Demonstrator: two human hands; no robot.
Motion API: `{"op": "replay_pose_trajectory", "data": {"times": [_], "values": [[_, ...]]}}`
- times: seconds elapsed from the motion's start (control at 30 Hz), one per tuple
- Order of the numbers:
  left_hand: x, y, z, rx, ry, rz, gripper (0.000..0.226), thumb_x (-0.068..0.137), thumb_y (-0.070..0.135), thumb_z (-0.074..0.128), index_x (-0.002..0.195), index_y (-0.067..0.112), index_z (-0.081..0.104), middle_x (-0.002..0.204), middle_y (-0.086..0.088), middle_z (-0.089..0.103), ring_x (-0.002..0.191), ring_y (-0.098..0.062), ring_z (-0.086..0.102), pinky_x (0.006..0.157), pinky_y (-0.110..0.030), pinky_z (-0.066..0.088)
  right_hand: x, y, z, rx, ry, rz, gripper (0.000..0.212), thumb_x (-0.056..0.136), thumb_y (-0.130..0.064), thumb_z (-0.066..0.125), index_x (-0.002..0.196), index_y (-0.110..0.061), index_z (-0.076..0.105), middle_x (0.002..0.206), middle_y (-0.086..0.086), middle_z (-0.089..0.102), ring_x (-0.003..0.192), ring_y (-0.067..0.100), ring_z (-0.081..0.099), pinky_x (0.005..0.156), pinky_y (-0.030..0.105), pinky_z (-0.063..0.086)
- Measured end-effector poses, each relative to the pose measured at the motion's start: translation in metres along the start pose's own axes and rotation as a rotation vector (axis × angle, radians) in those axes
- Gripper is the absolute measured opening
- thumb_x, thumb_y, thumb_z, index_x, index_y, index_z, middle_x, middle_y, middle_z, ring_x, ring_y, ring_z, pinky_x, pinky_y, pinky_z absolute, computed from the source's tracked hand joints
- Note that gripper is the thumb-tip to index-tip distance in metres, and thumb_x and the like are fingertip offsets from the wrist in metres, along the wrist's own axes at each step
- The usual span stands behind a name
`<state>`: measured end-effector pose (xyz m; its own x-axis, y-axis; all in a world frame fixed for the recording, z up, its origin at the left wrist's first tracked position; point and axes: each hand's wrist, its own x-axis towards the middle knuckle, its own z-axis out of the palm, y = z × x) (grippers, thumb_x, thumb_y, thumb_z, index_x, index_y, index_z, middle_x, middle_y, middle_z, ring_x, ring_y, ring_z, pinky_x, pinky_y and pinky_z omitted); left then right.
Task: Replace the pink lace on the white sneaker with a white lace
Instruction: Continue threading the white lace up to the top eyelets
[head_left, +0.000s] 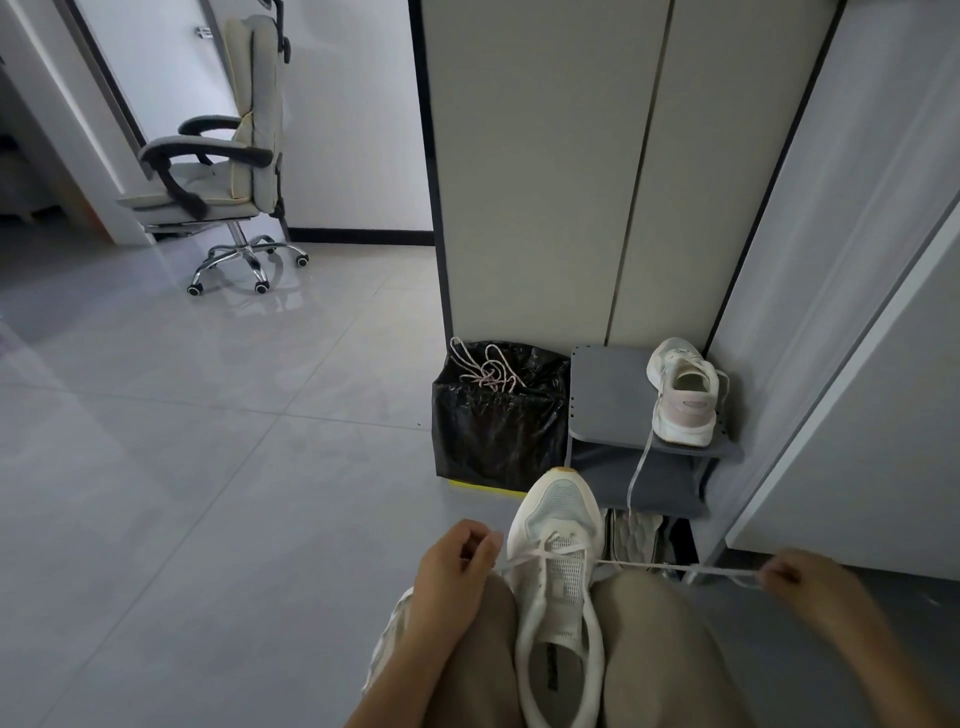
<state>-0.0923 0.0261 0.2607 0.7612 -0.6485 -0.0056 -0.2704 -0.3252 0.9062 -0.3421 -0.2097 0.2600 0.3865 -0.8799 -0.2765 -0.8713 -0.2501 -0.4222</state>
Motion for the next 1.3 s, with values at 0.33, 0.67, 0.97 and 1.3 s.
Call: {"op": "replay_pose_trajectory", "data": {"times": [0.33, 0.67, 0.97, 1.3], "values": [[0.0, -0.004, 0.001, 0.15, -0.09, 0.098, 0.029, 0.08, 0.018, 0.071, 0.063, 0.036, 0.056, 0.069, 0.011, 0.063, 0.069, -0.004, 0.058, 0.065, -0.011, 0.041, -0.046, -0.124, 0.044, -0.033, -0.149, -0.557, 0.016, 0.087, -0.03, 0.061, 0.076, -0.033, 0.049, 0.074, -0.015, 0.051, 0.072, -0.001, 0.049, 0.065, 0.016, 0.038], [-0.003, -0.013, 0.005, 0.28, 0.02, 0.375, 0.016, 0.076, 0.039, 0.052, 0.068, 0.025, 0.056, 0.059, 0.025, 0.048, 0.076, -0.001, 0.05, 0.063, -0.014, 0.038, -0.013, -0.029, 0.006, 0.016, 0.011, -0.129, 0.028, 0.082, -0.012, 0.066, 0.059, -0.018, 0.052, 0.062, 0.0, 0.058, 0.063, 0.019, 0.056, 0.055, 0.027, 0.036], [0.01, 0.001, 0.011, 0.491, -0.141, 0.258, 0.024, 0.093, 0.038, 0.048, 0.1, 0.022, 0.066, 0.095, 0.012, 0.061, 0.092, -0.007, 0.055, 0.087, -0.022, 0.035, -0.036, -0.107, 0.043, 0.081, -0.162, -0.488, 0.02, 0.089, -0.028, 0.059, 0.109, -0.029, 0.057, 0.104, -0.015, 0.053, 0.084, -0.003, 0.05, 0.069, 0.01, 0.038], [-0.033, -0.004, -0.01, 0.14, -0.066, 0.349, 0.011, 0.079, 0.049, 0.051, 0.072, 0.041, 0.055, 0.091, 0.018, 0.058, 0.078, -0.006, 0.06, 0.065, -0.012, 0.043, -0.048, -0.118, 0.039, 0.404, -0.373, -0.596, 0.013, 0.083, -0.017, 0.068, 0.075, -0.021, 0.059, 0.066, -0.014, 0.058, 0.063, -0.004, 0.05, 0.064, 0.014, 0.041]]}}
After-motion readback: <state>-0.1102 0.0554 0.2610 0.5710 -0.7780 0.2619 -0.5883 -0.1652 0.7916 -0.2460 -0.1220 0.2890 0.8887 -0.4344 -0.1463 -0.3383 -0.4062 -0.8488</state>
